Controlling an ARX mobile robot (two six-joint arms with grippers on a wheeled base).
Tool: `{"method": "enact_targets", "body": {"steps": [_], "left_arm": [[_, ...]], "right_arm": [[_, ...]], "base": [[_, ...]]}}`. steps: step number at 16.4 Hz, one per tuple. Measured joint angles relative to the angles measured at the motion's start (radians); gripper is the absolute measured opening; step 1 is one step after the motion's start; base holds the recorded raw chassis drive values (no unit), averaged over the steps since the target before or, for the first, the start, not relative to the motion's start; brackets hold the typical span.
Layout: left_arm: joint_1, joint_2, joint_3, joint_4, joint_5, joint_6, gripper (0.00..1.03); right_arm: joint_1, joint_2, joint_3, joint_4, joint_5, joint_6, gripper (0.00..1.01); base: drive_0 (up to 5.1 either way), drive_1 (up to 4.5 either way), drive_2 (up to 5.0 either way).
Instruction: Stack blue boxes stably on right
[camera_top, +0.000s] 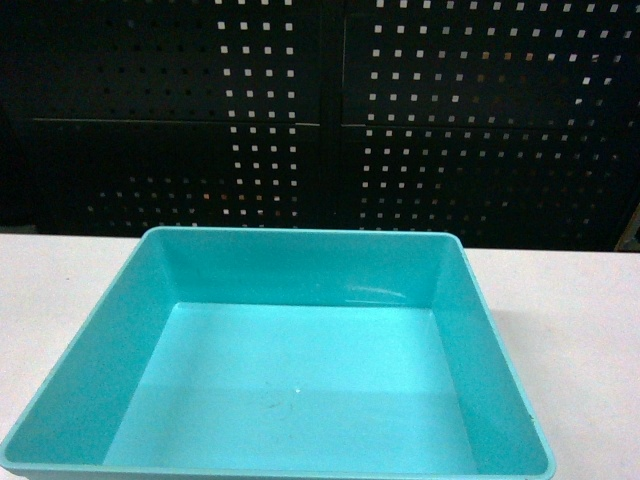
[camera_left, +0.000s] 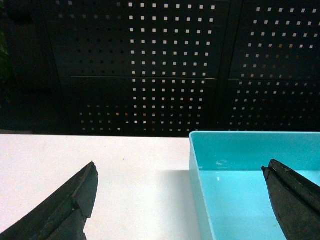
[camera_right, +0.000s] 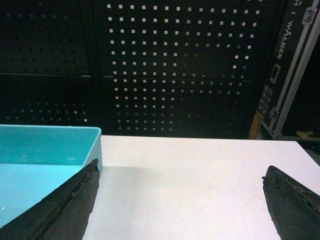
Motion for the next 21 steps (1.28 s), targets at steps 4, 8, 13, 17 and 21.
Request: {"method": "enact_targets", "body": {"steps": [4, 8, 13, 17, 21], "left_arm": [[0.000, 0.000, 0.000, 0.000, 0.000, 0.000, 0.98], [0.000, 0.000, 0.000, 0.000, 0.000, 0.000, 0.98], [0.000, 0.000, 0.000, 0.000, 0.000, 0.000, 0.98], [0.000, 0.000, 0.000, 0.000, 0.000, 0.000, 0.98], [0.000, 0.000, 0.000, 0.000, 0.000, 0.000, 0.98]], "right_arm": [[0.000, 0.000, 0.000, 0.000, 0.000, 0.000, 0.98], [0.000, 0.000, 0.000, 0.000, 0.000, 0.000, 0.98], [0.000, 0.000, 0.000, 0.000, 0.000, 0.000, 0.98], [0.000, 0.000, 0.000, 0.000, 0.000, 0.000, 0.98], [0.000, 0.000, 0.000, 0.000, 0.000, 0.000, 0.98]], "base": [[0.0, 0.00, 0.0], [0.0, 0.00, 0.0], [0.0, 0.00, 0.0], [0.0, 0.00, 0.0], [0.0, 0.00, 0.0]]}}
